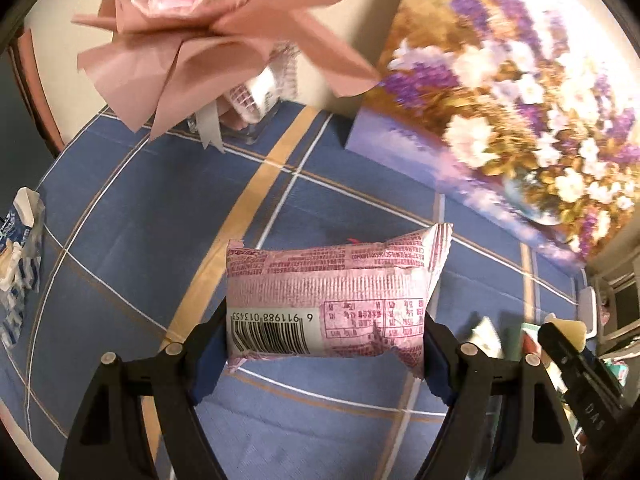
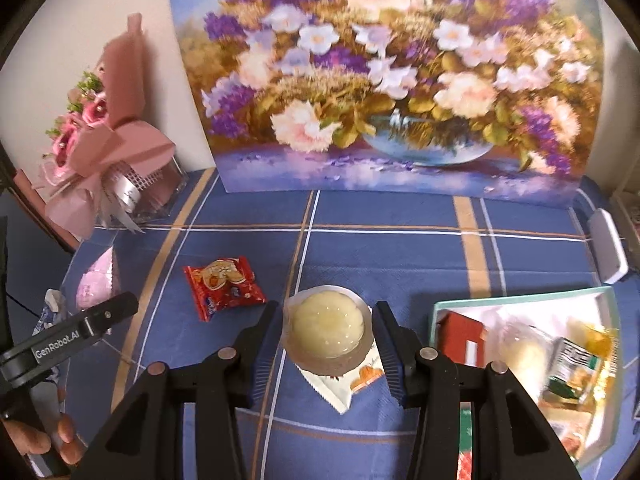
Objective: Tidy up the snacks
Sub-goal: 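Carry the pink pack and yellow cake into the tray and open both tools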
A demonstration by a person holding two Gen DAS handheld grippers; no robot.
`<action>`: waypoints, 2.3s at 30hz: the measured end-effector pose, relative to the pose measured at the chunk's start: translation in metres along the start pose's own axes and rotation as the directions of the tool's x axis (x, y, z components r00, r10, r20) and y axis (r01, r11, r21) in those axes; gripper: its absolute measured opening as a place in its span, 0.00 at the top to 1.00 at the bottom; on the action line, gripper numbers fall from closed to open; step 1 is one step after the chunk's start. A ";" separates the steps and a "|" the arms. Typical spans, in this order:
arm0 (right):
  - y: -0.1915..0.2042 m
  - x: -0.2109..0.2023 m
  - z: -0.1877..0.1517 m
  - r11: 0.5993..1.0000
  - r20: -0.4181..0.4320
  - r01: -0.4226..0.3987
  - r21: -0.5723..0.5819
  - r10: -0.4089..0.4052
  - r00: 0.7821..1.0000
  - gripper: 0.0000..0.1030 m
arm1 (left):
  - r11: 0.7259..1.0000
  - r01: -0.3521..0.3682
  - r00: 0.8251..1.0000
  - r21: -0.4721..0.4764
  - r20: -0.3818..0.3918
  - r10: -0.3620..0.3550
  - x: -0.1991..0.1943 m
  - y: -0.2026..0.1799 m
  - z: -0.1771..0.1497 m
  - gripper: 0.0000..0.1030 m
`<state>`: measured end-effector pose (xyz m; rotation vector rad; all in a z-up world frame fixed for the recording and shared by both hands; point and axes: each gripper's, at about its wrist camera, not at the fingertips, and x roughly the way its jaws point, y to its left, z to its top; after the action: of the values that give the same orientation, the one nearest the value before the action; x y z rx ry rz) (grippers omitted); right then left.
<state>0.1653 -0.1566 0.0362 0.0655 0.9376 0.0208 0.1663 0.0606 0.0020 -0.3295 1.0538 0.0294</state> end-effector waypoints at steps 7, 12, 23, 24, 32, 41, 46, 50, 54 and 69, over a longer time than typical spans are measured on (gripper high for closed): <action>-0.012 -0.039 -0.011 0.999 0.036 -0.004 0.040 0.002 0.999 0.52 | 0.999 0.036 0.999 0.036 0.026 -0.037 -0.029 -0.036 -0.013 0.20; -0.025 -0.056 -0.025 0.997 0.047 0.008 0.071 -0.011 0.999 0.52 | 0.995 0.066 0.997 0.069 0.036 -0.069 -0.043 -0.066 -0.026 0.20; -0.081 -0.061 -0.043 0.979 0.029 0.039 0.198 -0.046 0.999 0.52 | 0.980 0.118 0.992 0.163 0.027 -0.124 -0.043 -0.134 -0.052 0.20; -0.090 -0.059 -0.044 0.975 0.023 0.045 0.218 -0.051 0.998 0.52 | 0.977 0.120 0.992 0.174 0.027 -0.127 -0.042 -0.140 -0.054 0.20; -0.163 -0.057 -0.053 0.923 -0.014 0.113 0.369 -0.116 0.993 0.52 | 0.952 0.135 0.990 0.274 0.009 -0.143 -0.029 -0.189 -0.076 0.20; -0.230 -0.054 -0.066 0.847 -0.069 0.216 0.485 -0.209 0.975 0.52 | 0.899 0.145 0.989 0.414 -0.031 -0.145 -0.009 -0.248 -0.106 0.20; -0.243 -0.049 -0.069 0.836 -0.093 0.236 0.495 -0.219 0.971 0.52 | 0.870 0.141 0.990 0.473 -0.063 -0.126 0.008 -0.271 -0.123 0.20; -0.247 -0.042 -0.073 0.831 -0.127 0.261 0.491 -0.228 0.965 0.52 | 0.843 0.126 0.992 0.523 -0.079 -0.099 0.020 -0.287 -0.137 0.20; -0.248 -0.035 -0.075 0.833 -0.154 0.277 0.479 -0.231 0.961 0.52 | 0.828 0.123 0.992 0.547 -0.091 -0.087 0.027 -0.293 -0.146 0.20; -0.249 -0.031 -0.077 0.830 -0.179 0.299 0.471 -0.242 0.954 0.51 | 0.831 0.146 0.987 0.537 -0.135 -0.085 0.025 -0.297 -0.145 0.16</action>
<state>0.0820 -0.4027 -0.0007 0.4107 1.0396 -0.4895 0.1094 -0.2656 -0.0102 0.1305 1.0976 -0.4001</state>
